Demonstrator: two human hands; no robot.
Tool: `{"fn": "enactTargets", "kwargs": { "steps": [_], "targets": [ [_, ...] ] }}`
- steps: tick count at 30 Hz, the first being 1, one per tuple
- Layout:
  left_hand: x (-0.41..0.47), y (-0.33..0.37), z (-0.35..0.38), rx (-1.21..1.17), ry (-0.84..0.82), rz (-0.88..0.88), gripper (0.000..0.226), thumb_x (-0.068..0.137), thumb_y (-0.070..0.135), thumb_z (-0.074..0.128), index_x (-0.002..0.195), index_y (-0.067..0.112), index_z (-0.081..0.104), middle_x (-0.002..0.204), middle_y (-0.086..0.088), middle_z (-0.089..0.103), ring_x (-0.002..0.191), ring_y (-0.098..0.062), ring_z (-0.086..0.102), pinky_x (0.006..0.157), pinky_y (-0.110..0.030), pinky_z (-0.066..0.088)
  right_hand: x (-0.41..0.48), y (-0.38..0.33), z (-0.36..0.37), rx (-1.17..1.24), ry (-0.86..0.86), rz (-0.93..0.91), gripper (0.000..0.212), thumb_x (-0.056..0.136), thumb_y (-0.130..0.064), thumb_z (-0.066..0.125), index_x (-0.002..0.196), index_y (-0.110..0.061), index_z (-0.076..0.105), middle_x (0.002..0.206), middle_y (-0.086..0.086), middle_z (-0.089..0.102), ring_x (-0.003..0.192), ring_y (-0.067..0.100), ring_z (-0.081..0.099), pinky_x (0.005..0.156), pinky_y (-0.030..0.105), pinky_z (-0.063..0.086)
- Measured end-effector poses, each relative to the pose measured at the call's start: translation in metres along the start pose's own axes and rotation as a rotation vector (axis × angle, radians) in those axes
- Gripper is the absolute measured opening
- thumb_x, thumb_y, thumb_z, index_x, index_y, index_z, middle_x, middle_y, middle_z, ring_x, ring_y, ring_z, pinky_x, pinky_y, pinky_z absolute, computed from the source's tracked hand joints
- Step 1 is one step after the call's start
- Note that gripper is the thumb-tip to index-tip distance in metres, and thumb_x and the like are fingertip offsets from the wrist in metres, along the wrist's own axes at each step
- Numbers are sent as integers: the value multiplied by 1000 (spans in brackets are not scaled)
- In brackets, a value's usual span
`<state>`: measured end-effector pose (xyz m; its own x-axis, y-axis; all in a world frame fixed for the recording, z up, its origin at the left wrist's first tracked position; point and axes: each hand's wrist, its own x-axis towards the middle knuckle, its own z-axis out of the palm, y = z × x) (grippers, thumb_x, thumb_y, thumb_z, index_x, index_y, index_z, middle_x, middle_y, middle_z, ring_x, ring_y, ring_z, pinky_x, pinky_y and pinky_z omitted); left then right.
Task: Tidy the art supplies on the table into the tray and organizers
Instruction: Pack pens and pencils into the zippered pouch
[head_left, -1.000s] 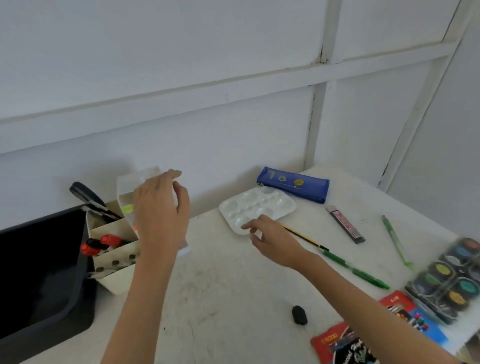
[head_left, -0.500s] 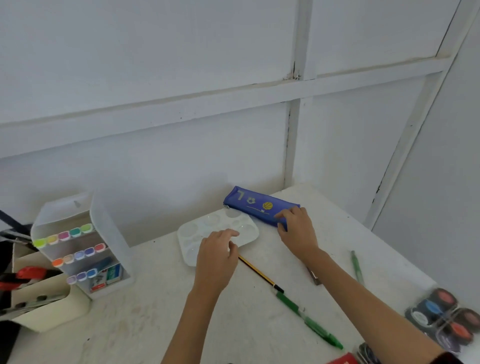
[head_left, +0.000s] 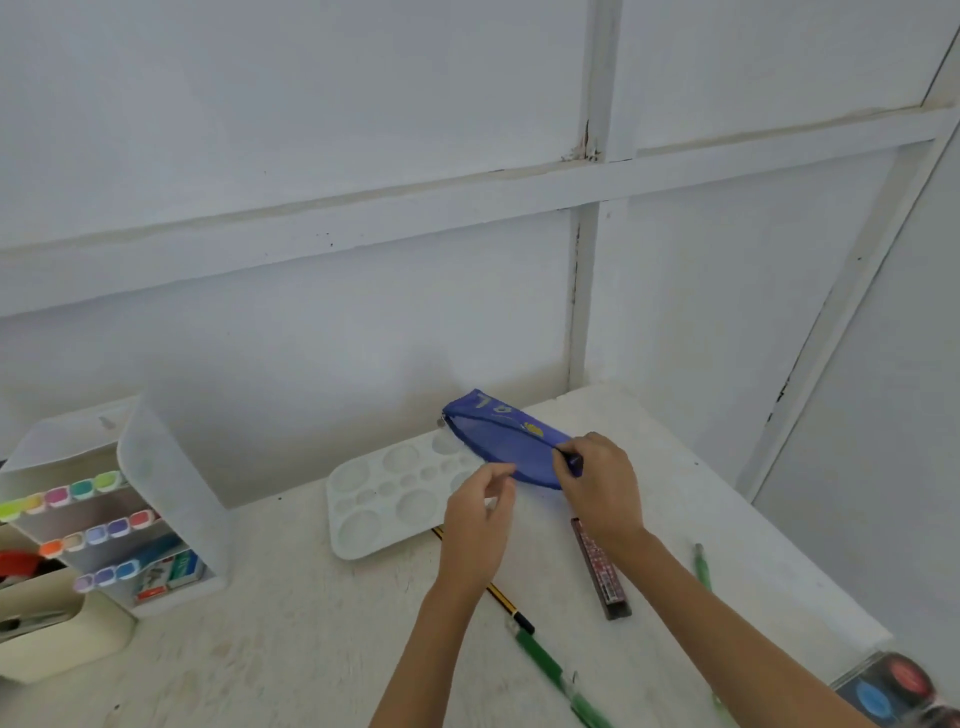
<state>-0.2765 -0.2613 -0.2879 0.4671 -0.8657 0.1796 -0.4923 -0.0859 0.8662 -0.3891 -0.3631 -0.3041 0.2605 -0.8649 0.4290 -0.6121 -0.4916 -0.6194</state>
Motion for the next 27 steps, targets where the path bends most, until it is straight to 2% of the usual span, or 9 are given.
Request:
{"fn": "enactTargets", "kwargs": {
  "steps": [4, 7, 10, 13, 17, 21, 23, 25, 27],
  "targets": [
    [4, 18, 14, 80, 52, 95, 23, 99, 24, 45, 118, 23, 58, 119, 6, 53, 108, -6, 52, 79, -2, 36, -17, -28, -16, 240, 147, 34, 8, 82, -4, 67, 76, -9, 69, 72, 0, 62, 63, 6, 57, 62, 12, 47],
    [-1, 25, 17, 225, 168, 122, 20, 97, 26, 48, 114, 23, 58, 133, -4, 38, 126, -16, 40, 88, -5, 30, -34, -44, -26, 453, 212, 211, 8, 85, -8, 66, 78, -11, 67, 73, 0, 66, 65, 9, 63, 62, 19, 53],
    [-14, 31, 15, 290, 169, 171, 12, 95, 23, 52, 103, 29, 59, 123, -4, 52, 105, -16, 57, 84, -17, 49, -54, -57, -34, 618, 158, 339, 4, 87, -11, 64, 85, -12, 66, 77, 3, 68, 68, 18, 67, 59, 22, 55],
    [-24, 36, 4, 115, 191, 126, 28, 92, -1, 49, 102, 22, 62, 108, -1, 63, 95, -14, 62, 83, -29, 54, -72, -68, -39, 686, 40, 394, 14, 86, -10, 65, 97, -14, 58, 86, 2, 66, 62, 13, 65, 49, 25, 54],
    [-38, 23, -6, 306, 31, 252, 40, 91, -3, 50, 129, 9, 53, 135, -9, 51, 121, -24, 51, 103, -29, 40, -80, -63, -39, 371, 42, 267, 42, 82, -15, 69, 110, -30, 41, 111, -5, 48, 63, 7, 59, 54, 32, 54],
    [-48, 11, -21, 405, -34, 342, 37, 73, 9, 62, 109, 4, 66, 121, -15, 62, 103, -26, 65, 86, -19, 45, -71, -54, -47, 6, 163, 49, 22, 80, -22, 72, 101, -25, 64, 137, 8, 36, 119, 27, 38, 75, 39, 48],
    [-56, 13, -30, 403, -73, 353, 45, 75, 19, 54, 117, 4, 62, 132, -6, 51, 118, -20, 56, 95, -10, 33, -65, -45, -54, -174, 210, -56, 13, 72, -20, 78, 83, -25, 71, 140, 14, 42, 129, 40, 27, 80, 51, 42],
    [-65, 14, -37, 415, -55, 405, 48, 84, 28, 44, 125, 6, 56, 137, -2, 42, 129, -12, 41, 99, -2, 23, -60, -34, -60, -212, 118, -108, 17, 68, -14, 80, 78, -25, 73, 138, 13, 46, 130, 46, 31, 83, 54, 40],
    [-72, 17, -47, 374, -13, 408, 42, 87, 27, 44, 115, 1, 63, 128, -11, 53, 121, -14, 48, 99, -6, 25, -58, -27, -66, -88, -37, -92, 25, 74, -4, 71, 89, -25, 73, 138, 8, 46, 127, 37, 39, 85, 43, 41]
  ]
}}
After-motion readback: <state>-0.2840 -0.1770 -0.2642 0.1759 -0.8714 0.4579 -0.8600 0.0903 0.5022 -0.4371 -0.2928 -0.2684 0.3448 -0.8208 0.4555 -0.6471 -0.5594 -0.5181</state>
